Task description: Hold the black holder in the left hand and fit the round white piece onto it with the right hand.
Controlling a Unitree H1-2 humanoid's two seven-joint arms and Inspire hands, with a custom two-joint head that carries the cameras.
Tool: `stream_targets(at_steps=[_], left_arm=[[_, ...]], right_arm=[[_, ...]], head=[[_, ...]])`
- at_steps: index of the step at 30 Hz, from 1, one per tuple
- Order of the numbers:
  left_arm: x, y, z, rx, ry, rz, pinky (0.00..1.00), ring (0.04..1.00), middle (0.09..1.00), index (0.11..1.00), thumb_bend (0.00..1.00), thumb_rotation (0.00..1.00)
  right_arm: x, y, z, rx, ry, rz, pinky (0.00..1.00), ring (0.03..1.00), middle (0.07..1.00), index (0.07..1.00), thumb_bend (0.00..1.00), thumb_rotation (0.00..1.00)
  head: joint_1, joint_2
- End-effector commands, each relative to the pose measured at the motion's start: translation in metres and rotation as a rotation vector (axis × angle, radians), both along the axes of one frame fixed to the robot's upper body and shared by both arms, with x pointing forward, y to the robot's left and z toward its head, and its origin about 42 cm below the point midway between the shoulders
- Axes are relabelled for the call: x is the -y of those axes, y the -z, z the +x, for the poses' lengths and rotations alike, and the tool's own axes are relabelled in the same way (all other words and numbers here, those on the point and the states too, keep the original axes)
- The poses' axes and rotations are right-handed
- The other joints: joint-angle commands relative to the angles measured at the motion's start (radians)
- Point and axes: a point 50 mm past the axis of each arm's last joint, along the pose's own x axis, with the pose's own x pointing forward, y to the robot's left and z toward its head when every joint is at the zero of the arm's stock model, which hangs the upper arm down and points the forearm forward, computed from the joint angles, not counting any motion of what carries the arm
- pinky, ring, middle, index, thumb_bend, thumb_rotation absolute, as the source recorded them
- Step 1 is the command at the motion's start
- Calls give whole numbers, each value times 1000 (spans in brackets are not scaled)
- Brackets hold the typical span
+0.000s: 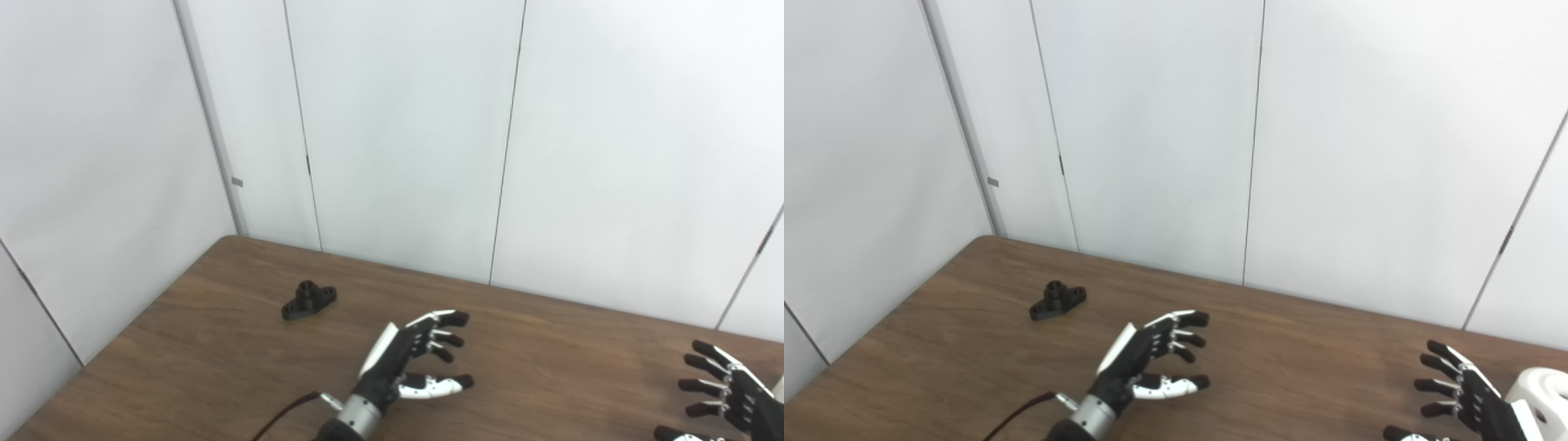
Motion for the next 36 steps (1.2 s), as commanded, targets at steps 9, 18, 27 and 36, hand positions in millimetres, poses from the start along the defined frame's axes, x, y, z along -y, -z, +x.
stream_targets(at_steps=[9,18,27,36], left_arm=[[-39,-69,8,131,-47,86,609,731,810,797,620,0],[-77,-109,3,204,-200,227,727,848,907,823,663,0],[-117,-143,2,257,-358,416,888,934,922,818,681,33],[-155,-150,4,237,-523,594,877,936,938,810,706,55]], right_arm=[[4,-19,2,69,-16,9,545,706,822,844,763,9],[10,-15,2,73,-4,3,546,706,822,844,763,68],[13,-22,5,78,10,8,545,696,816,840,757,31],[15,-22,5,79,10,3,543,696,816,837,765,38]], head=[[2,6],[8,5],[21,5],[17,7]])
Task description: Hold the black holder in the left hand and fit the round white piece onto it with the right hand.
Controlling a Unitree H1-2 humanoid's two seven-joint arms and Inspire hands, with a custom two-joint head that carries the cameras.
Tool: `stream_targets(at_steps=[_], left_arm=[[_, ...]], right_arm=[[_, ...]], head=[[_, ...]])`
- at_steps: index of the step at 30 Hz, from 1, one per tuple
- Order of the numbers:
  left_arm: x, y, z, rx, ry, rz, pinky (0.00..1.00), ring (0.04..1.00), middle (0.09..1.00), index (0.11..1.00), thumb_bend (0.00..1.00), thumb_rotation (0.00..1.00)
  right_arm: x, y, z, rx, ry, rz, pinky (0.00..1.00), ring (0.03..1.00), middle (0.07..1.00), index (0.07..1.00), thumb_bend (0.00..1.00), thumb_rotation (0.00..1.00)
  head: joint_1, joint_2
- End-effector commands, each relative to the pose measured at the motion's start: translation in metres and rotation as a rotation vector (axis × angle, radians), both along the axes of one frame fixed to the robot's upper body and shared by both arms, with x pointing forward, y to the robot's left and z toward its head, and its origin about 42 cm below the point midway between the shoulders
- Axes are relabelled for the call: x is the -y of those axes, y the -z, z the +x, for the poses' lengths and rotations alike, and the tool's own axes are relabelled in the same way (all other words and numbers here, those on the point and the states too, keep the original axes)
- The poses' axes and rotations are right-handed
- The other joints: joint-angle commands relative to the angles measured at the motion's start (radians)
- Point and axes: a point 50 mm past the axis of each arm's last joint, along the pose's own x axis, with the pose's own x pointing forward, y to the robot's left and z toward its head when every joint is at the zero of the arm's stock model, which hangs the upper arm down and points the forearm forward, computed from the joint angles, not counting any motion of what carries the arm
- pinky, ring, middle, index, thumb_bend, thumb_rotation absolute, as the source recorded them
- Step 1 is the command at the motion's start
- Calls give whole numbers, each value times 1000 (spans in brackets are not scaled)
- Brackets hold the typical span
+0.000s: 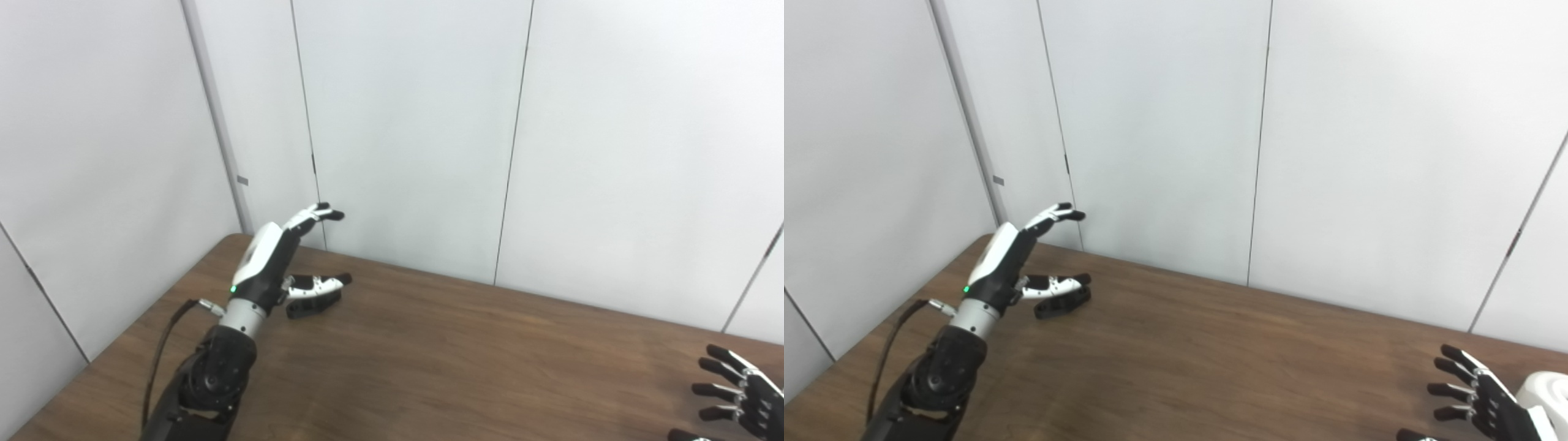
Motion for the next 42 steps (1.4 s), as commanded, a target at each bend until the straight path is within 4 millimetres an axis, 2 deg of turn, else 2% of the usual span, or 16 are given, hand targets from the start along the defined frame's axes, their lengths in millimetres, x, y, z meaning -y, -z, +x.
stream_targets(at_steps=[1,8,12,14,16,18,22,26,35,42], left_arm=[[-15,-21,3,79,-52,65,869,933,937,808,713,52],[-36,-14,3,38,-173,123,884,988,977,827,748,110],[-47,-3,5,30,-271,163,856,999,1000,934,849,202],[-50,2,6,14,-313,170,865,1000,1000,952,896,241],[-52,5,8,-9,-339,184,950,1000,1000,934,933,284],[-55,7,9,-37,-352,192,987,1000,1000,904,961,313],[-59,14,13,-108,-362,214,960,1000,1000,823,997,372],[-64,21,17,-200,-397,220,996,1000,1000,780,1000,426],[-72,41,22,-316,-427,225,1000,1000,1000,780,1000,525],[-78,60,28,-388,-457,263,1000,1000,1000,779,1000,517]], right_arm=[[3,-22,6,85,-10,-7,542,697,816,837,766,47],[5,-23,7,80,-10,1,528,690,808,829,782,80],[6,-24,6,78,-7,-7,535,691,808,826,791,104],[6,-25,6,80,-5,-14,530,682,804,825,788,107],[6,-26,6,83,-6,-17,524,676,800,824,782,105],[6,-27,6,89,-11,-18,524,675,799,826,772,92],[7,-27,6,86,-10,-20,517,667,802,826,766,96],[7,-28,5,77,0,-28,504,661,800,819,778,112],[12,-30,6,83,3,-35,493,655,793,806,796,138],[14,-32,5,86,2,-39,490,658,790,805,806,153]], head=[[1,-1],[8,11],[10,15],[10,17],[9,21],[6,25],[4,30],[2,31],[-3,36],[-9,40]])
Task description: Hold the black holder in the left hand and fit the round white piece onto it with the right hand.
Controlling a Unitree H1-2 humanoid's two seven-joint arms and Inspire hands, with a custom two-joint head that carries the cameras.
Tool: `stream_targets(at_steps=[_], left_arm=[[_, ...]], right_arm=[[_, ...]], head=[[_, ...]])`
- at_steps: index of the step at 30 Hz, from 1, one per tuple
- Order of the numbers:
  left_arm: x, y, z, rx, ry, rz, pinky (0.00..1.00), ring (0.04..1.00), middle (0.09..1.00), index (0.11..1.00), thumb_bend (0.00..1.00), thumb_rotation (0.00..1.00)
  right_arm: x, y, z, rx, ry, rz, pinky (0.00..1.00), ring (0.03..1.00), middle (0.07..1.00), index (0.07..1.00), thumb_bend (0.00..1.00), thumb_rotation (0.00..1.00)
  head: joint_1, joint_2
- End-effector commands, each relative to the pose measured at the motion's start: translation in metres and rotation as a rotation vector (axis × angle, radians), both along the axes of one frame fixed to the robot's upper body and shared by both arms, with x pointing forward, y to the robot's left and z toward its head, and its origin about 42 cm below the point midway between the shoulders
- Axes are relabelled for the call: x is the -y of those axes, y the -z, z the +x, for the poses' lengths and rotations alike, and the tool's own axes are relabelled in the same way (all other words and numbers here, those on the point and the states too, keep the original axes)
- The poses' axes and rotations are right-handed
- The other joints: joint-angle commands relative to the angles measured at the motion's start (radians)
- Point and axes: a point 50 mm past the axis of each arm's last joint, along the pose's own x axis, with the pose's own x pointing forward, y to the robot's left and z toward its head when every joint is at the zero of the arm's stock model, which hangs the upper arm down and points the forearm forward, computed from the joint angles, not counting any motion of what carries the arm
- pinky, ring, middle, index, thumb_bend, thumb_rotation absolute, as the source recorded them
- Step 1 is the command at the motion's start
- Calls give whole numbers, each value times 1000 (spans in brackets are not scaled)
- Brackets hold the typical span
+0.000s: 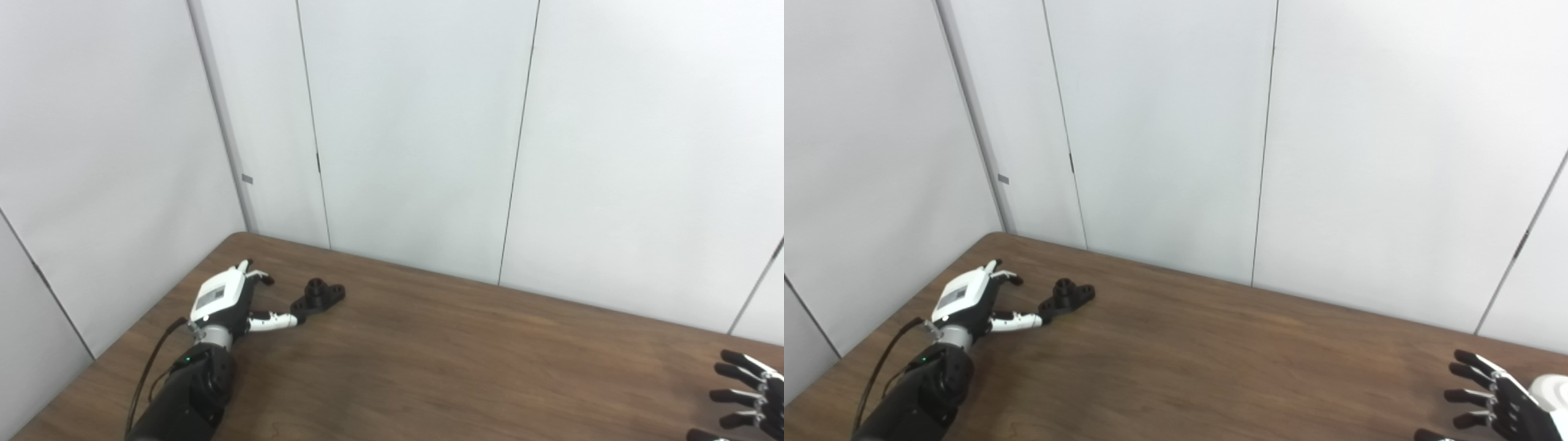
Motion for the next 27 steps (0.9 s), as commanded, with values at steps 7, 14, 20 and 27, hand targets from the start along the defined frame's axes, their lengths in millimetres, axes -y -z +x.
stream_targets(at_steps=[7,14,20,27], left_arm=[[-14,-16,15,40,-29,81,1000,1000,1000,783,1000,478],[-6,-6,22,40,-7,66,1000,1000,1000,782,1000,487],[6,-1,28,79,11,21,1000,1000,1000,771,1000,436],[18,4,35,151,45,2,1000,1000,1000,741,997,357]], right_arm=[[3,-23,3,86,-16,-12,468,632,785,802,806,155],[3,-23,2,86,-17,-5,477,639,783,796,805,148],[1,-23,0,86,-21,1,478,640,783,798,804,146],[0,-24,-4,86,-20,5,480,643,784,800,794,136]], head=[[-7,4],[-13,7],[-21,9],[-34,18]])
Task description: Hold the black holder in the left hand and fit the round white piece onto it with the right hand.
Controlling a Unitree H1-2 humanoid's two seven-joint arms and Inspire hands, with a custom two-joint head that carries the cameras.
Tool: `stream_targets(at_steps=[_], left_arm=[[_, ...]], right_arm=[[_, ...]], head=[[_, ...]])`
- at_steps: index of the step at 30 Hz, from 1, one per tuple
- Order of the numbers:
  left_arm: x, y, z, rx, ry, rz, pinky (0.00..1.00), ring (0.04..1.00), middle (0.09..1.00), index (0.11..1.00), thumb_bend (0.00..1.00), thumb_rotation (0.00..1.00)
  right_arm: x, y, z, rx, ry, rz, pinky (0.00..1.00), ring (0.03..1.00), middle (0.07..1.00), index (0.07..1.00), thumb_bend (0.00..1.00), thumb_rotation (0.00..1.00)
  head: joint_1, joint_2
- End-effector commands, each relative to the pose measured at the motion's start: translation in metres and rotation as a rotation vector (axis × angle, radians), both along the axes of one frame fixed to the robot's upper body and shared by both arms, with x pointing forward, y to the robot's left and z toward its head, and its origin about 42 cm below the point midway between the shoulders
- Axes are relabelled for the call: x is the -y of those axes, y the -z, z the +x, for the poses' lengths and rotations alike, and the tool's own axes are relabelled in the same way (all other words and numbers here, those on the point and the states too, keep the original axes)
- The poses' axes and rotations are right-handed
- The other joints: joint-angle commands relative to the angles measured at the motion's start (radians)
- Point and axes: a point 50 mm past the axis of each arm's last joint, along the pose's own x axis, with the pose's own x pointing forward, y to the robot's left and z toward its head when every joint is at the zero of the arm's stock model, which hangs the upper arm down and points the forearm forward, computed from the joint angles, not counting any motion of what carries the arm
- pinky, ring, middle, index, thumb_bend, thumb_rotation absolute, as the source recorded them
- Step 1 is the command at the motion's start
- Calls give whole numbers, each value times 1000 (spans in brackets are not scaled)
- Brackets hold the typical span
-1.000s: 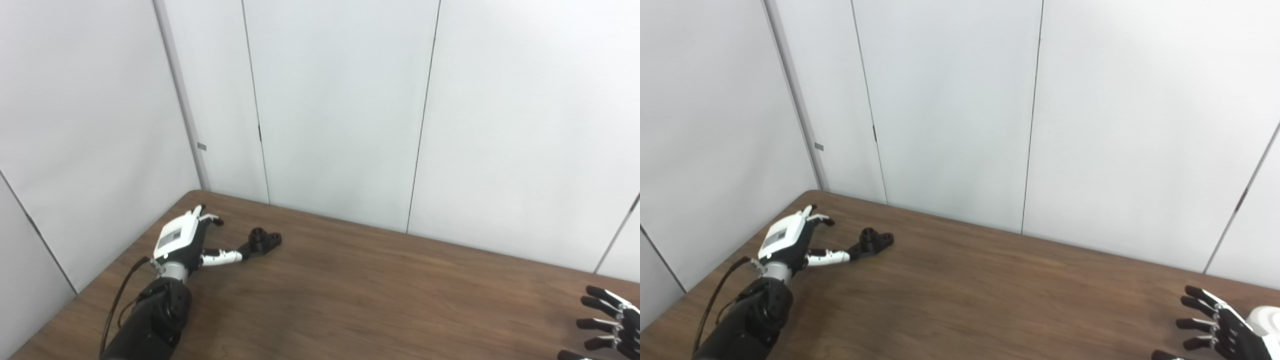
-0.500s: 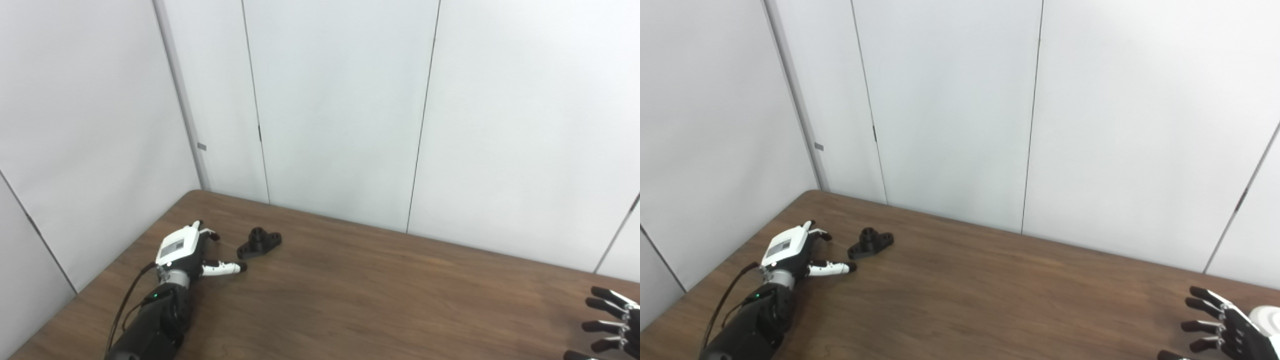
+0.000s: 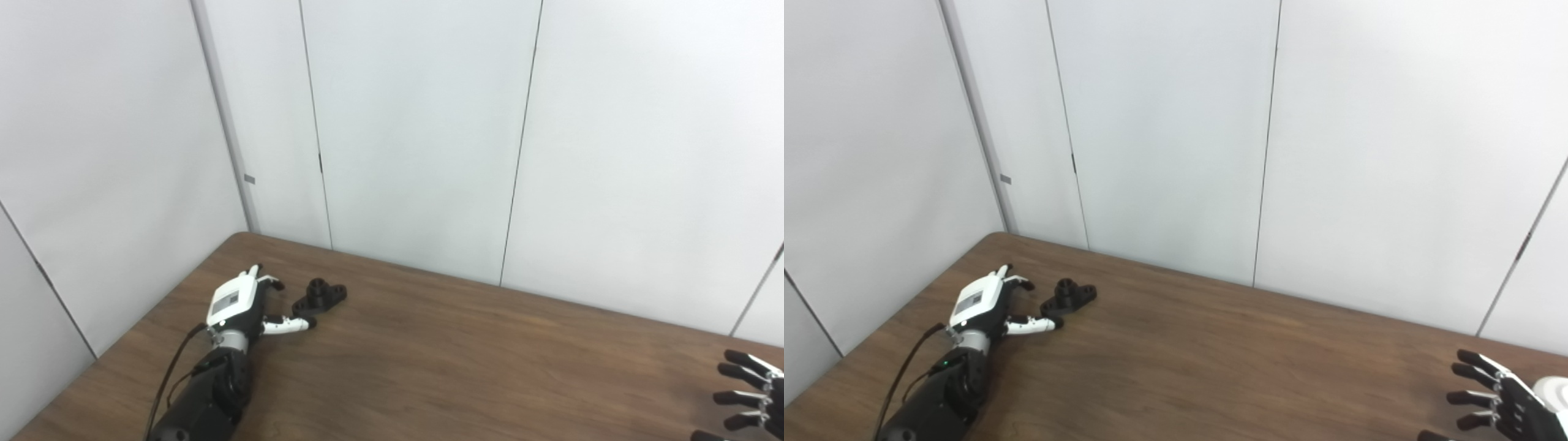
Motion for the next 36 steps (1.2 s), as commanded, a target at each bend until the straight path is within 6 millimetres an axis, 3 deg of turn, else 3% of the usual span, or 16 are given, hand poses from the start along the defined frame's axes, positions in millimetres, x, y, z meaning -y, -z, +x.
stream_targets(at_steps=[1,12,15,36], left_arm=[[8,-17,14,82,34,16,1000,1000,1000,738,991,349],[22,-9,22,78,48,-7,1000,1000,1000,734,972,293],[22,-6,22,72,46,-2,1000,1000,1000,729,978,289],[10,12,20,21,4,-11,1000,1000,1000,735,961,285]], right_arm=[[0,-21,2,74,-13,-2,480,643,784,800,791,131],[2,-23,-1,66,0,-5,507,666,795,811,780,94],[3,-23,-2,62,3,-11,509,670,798,813,785,125],[11,-23,-9,56,17,-17,518,670,796,812,790,142]], head=[[-4,1],[-11,13],[-8,14],[-18,25]])
